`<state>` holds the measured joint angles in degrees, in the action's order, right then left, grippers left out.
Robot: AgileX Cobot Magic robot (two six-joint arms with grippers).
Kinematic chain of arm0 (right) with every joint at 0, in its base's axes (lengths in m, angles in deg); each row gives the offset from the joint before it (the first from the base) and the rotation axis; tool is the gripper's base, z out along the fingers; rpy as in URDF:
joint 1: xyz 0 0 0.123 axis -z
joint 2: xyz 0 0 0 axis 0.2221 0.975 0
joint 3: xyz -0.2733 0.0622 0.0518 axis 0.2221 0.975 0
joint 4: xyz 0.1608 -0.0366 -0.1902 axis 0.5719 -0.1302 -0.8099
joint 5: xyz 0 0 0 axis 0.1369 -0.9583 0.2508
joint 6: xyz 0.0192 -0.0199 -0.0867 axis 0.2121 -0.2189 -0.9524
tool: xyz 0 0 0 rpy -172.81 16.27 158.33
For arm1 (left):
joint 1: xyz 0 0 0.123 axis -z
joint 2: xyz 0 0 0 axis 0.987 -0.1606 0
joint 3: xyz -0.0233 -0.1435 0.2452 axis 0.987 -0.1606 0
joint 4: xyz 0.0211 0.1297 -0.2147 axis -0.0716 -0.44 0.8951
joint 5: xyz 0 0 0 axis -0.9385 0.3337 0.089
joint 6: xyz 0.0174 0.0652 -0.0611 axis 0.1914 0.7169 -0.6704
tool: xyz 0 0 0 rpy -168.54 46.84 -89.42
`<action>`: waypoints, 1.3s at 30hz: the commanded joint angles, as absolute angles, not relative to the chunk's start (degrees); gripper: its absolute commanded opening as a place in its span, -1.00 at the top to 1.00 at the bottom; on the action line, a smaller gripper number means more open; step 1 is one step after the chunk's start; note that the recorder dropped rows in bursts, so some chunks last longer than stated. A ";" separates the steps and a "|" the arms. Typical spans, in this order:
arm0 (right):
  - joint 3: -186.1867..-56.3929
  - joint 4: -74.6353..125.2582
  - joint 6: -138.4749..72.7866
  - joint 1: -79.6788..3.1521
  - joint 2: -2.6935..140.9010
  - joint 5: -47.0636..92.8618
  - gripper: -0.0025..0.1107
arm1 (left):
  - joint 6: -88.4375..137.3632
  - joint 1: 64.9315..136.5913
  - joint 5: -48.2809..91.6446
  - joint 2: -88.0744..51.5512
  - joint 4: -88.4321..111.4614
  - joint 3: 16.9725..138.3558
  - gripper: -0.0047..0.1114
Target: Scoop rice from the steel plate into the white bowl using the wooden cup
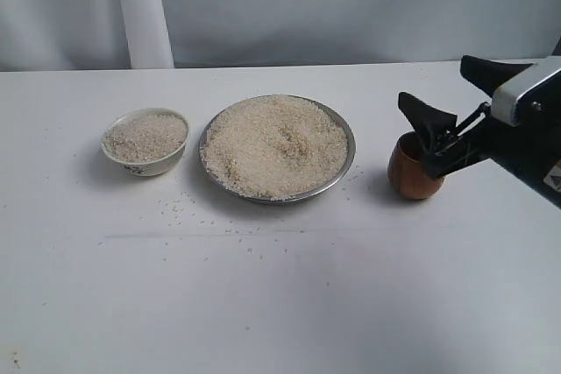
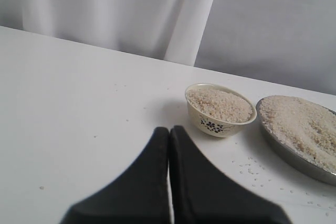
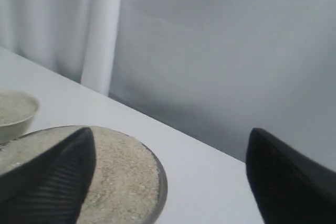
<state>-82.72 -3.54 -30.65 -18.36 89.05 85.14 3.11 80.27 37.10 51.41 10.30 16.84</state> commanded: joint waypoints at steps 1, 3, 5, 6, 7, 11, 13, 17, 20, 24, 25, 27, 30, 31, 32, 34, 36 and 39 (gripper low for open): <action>-82.22 -8.78 -21.61 -18.02 81.51 78.46 0.00 | 2.91 80.62 36.91 51.55 10.49 16.97 0.92; -82.22 -8.78 -17.85 -18.02 78.35 77.00 0.19 | 2.91 80.62 36.91 51.55 10.49 16.97 0.92; -82.22 -9.15 -15.95 -18.02 75.61 75.52 0.36 | 2.91 80.62 36.91 51.55 10.49 16.97 0.92; -82.22 -9.96 -15.00 -18.02 74.11 74.75 0.46 | 2.91 80.62 36.91 51.55 10.49 16.97 0.92; -82.22 -10.73 -14.42 -18.02 72.61 74.15 0.54 | 2.91 80.62 36.91 51.55 10.49 16.97 0.92; -82.22 -15.17 -7.95 -18.02 67.11 70.78 0.95 | 2.91 80.62 36.91 51.55 10.49 16.97 0.92; -82.22 -16.19 -4.40 -18.02 64.57 69.39 0.96 | 2.91 80.62 36.91 51.55 10.49 16.97 0.92; -82.22 -15.94 -3.16 -18.02 60.72 68.48 0.96 | 2.91 80.62 36.91 51.55 10.49 16.97 0.92; -82.22 -14.35 -3.16 -18.02 58.81 68.58 0.96 | 2.91 80.62 36.91 51.55 10.49 16.97 0.92; -82.22 -14.35 -3.16 -18.02 57.77 68.72 0.96 | 2.91 80.62 36.91 51.55 10.49 16.97 0.92; -82.22 -14.35 -3.16 -18.02 57.77 68.72 0.96 | 2.91 80.62 36.91 51.55 10.49 16.97 0.92; -82.22 -14.35 -3.16 -18.02 57.77 68.72 0.96 | 2.91 80.62 36.91 51.55 10.49 16.97 0.92; -82.22 -14.35 -3.16 -18.02 57.77 68.72 0.96 | 2.91 80.62 36.91 51.55 10.49 16.97 0.92; -82.22 -14.35 -3.16 -18.02 57.77 68.72 0.96 | 2.91 80.62 36.91 51.55 10.49 16.97 0.92; -82.22 -14.35 -3.16 -18.02 57.77 68.72 0.96 | 2.91 80.62 36.91 51.55 10.49 16.97 0.92; -82.22 -14.35 -3.16 -18.02 57.77 68.72 0.96 | 2.91 80.62 36.91 51.55 10.49 16.97 0.92; -82.22 -14.35 -3.16 -18.02 57.77 68.72 0.96 | 2.91 80.62 36.91 51.55 10.49 16.97 0.92; -82.22 -14.35 -3.31 -18.02 57.76 68.72 0.96 | 2.91 80.62 36.91 51.55 10.49 16.97 0.92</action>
